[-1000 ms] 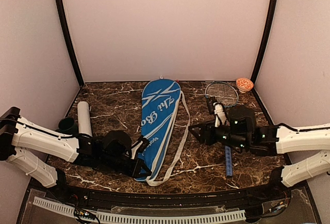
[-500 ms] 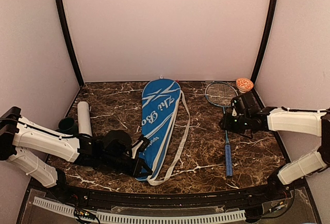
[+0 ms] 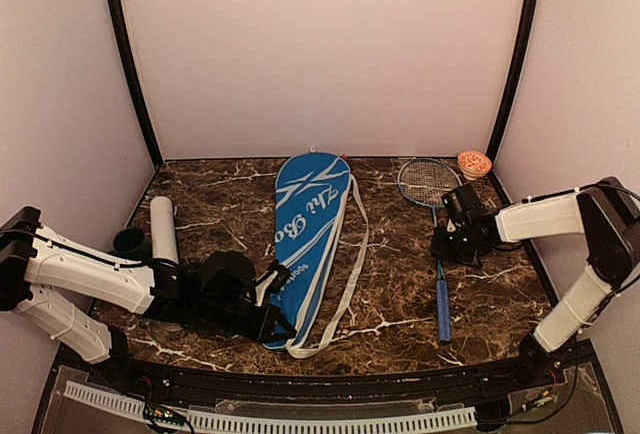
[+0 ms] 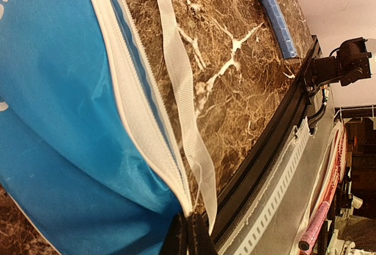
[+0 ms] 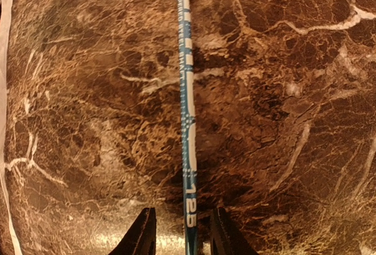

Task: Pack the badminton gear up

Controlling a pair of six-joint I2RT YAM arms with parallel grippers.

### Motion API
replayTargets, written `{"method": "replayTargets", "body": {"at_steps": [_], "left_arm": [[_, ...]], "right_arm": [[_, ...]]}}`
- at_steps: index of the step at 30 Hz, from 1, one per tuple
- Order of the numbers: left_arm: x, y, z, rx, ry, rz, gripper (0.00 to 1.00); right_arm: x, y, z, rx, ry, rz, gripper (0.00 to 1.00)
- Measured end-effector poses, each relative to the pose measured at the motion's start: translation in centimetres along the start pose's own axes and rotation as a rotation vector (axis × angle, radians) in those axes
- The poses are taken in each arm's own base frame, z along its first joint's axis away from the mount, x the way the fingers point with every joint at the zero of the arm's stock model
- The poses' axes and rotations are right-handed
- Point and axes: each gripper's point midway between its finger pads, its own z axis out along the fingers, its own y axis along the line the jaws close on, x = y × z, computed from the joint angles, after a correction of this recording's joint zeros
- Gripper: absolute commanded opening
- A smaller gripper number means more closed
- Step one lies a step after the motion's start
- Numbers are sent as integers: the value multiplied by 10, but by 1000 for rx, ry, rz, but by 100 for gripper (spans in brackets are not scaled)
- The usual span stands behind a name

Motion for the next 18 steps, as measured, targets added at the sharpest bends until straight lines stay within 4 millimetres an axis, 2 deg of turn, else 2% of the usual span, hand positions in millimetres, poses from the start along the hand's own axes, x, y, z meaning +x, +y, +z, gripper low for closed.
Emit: {"method": "replayTargets", "body": {"at_steps": [7, 11, 15, 18], "left_arm": [[-1, -1, 0, 4, -5, 2, 0], [-1, -1, 0, 4, -5, 1, 0], [-1, -1, 0, 3, -5, -1, 0], [-1, -1, 0, 2, -7, -2, 0]], "right_arm": [[-9, 0, 15, -1, -10, 15, 26], [-17, 6, 21, -14, -27, 11, 15], [-20, 8, 24, -20, -36, 13, 0], [-21, 9, 24, -26, -39, 17, 0]]}}
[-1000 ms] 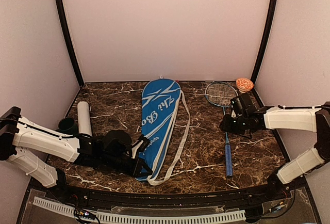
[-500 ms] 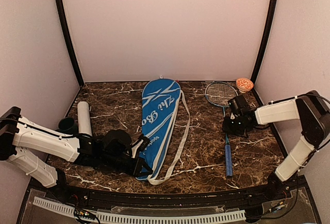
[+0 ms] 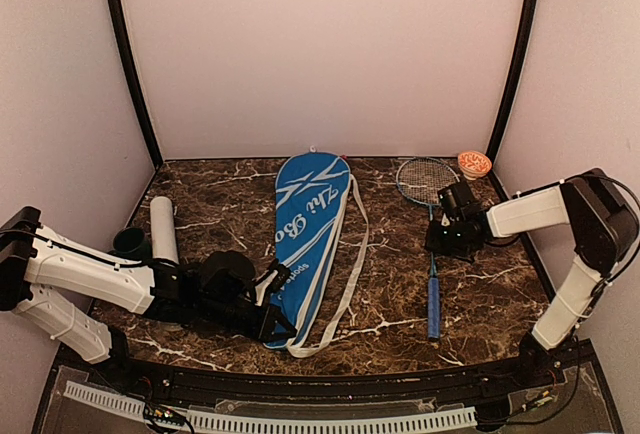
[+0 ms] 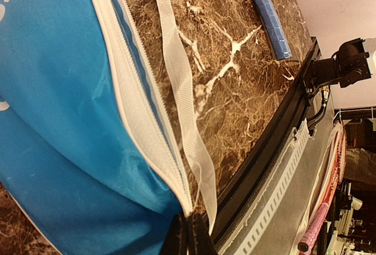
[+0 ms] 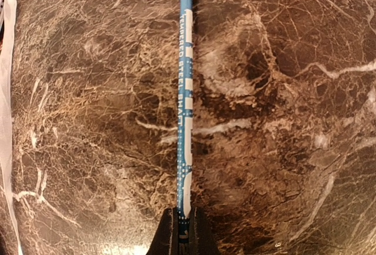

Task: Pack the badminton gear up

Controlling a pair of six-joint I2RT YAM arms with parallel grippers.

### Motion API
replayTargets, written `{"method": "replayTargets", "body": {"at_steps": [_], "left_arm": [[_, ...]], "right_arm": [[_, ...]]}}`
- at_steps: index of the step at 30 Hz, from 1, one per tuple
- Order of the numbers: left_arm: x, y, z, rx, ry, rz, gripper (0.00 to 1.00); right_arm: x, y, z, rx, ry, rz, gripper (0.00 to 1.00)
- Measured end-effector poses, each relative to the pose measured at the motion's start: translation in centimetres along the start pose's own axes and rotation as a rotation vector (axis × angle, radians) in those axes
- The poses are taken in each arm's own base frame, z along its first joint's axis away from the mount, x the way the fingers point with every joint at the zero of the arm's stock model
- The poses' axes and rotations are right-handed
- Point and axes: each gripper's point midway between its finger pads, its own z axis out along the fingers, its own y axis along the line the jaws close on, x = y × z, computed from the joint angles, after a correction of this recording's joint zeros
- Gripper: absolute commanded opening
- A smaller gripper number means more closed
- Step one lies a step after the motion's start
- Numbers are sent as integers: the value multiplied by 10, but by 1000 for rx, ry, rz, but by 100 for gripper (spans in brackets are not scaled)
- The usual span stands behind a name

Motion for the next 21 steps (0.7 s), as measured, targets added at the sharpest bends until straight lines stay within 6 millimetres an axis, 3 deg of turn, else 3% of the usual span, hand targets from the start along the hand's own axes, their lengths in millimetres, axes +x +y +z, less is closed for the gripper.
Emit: {"method": "replayTargets", "body": {"at_steps": [6, 14, 17, 21], "left_arm": [[0, 0, 0, -2, -2, 0, 0], [-5, 2, -2, -13, -25, -14, 0], [-10, -1, -7, -1, -59, -16, 0], [-19, -5, -20, 21, -130, -18, 0]], "right_arm": [[5, 4, -15, -40, 18, -4, 0], [5, 35, -73, -162, -21, -64, 0], [22, 47, -90, -197, 1, -115, 0], [66, 56, -105, -213, 87, -211, 0]]}}
